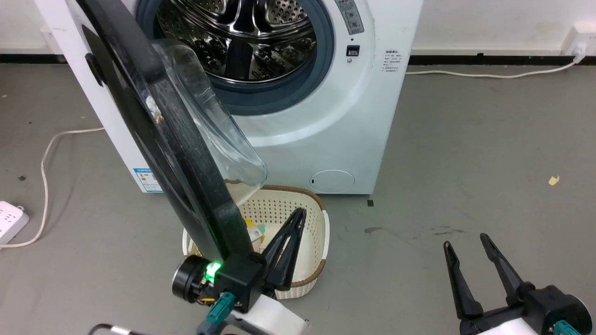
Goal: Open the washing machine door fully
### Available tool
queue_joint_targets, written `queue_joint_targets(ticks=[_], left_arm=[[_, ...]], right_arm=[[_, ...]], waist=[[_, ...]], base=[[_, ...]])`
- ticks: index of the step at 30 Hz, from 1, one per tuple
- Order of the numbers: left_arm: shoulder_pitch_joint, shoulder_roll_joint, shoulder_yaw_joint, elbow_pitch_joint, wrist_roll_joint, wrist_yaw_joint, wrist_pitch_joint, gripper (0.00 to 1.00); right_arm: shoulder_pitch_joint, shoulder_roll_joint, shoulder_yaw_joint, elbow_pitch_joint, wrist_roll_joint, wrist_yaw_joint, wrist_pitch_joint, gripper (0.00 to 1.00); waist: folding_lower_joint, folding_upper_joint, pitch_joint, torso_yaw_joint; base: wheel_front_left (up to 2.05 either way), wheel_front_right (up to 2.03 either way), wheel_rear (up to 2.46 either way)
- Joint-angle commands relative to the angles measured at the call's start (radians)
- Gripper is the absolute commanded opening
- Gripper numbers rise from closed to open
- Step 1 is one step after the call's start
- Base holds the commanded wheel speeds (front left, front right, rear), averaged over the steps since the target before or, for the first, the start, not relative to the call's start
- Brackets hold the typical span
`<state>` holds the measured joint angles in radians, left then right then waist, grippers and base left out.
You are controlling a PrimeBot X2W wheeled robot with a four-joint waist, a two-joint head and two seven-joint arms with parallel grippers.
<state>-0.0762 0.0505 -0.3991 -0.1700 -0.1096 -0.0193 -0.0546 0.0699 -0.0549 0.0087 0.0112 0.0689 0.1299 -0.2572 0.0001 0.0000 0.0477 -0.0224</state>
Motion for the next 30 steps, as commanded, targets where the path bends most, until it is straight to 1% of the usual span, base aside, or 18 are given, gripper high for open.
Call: queue_joint_targets(ticks=[1,7,12,17,24,25,26,27,28,29,30], left_arm=[[0.0,0.001,0.002,0.045,-0.009,0.013,-0.002,0.0],[-0.024,0.002,0.023,0.19,-0.03,0.036,-0.014,0.0],[-0.034,0.006,0.04,0.252,-0.036,0.048,-0.049,0.0],[-0.021,0.006,0.059,0.281,-0.058,0.067,-0.07,0.0],[0.0,0.019,0.071,0.295,-0.076,0.072,-0.08,0.0],[0.0,0.019,0.071,0.295,-0.076,0.072,-0.08,0.0],[0.005,0.025,0.079,0.296,-0.084,0.074,-0.078,0.0],[0.005,0.025,0.079,0.296,-0.084,0.074,-0.078,0.0],[0.008,0.028,0.085,0.294,-0.088,0.077,-0.079,0.0],[0.012,0.036,0.096,0.291,-0.094,0.082,-0.078,0.0],[0.012,0.036,0.096,0.291,-0.094,0.082,-0.078,0.0]], right_arm=[[-0.023,0.005,0.002,0.004,0.007,0.001,-0.005,1.0],[-0.025,0.005,0.002,0.011,0.015,0.001,-0.005,1.0],[-0.018,0.005,0.001,0.02,0.02,0.001,-0.005,1.0],[-0.009,0.005,0.003,0.028,0.016,0.001,-0.005,1.0],[0.007,0.005,0.01,0.037,0.018,0.001,-0.005,1.0],[0.007,0.005,0.01,0.037,0.018,0.001,-0.005,1.0],[0.011,0.005,0.012,0.038,0.019,0.001,-0.005,1.0],[0.011,0.005,0.012,0.038,0.019,0.001,-0.005,1.0],[0.012,0.005,0.015,0.038,0.02,0.001,-0.005,1.0],[0.014,0.005,0.017,0.038,0.021,0.001,-0.005,1.0],[0.014,0.005,0.017,0.038,0.021,0.001,-0.005,1.0]], waist=[[-0.0001,0.0,0.006,-0.004],[-0.0001,0.0,0.016,-0.004],[-0.0001,0.0,0.008,0.018],[-0.0001,0.0,-0.018,0.065],[-0.0001,0.0,-0.048,0.153],[-0.0001,0.0,-0.048,0.153],[-0.0001,0.0,-0.052,0.184],[-0.0001,0.0,-0.052,0.184],[-0.0001,0.0,-0.051,0.197],[-0.0001,0.0,-0.048,0.226],[-0.0001,0.0,-0.048,0.226]], base=[[0.0,0.0,0.0],[0.0,0.0,0.0],[0.0,0.0,0.0],[0.0,0.0,0.0],[0.0,0.0,0.0],[0.0,0.0,0.0],[0.0,0.0,0.0],[0.0,0.0,0.0],[0.0,0.0,0.0],[0.0,0.0,0.0],[0.0,0.0,0.0]])
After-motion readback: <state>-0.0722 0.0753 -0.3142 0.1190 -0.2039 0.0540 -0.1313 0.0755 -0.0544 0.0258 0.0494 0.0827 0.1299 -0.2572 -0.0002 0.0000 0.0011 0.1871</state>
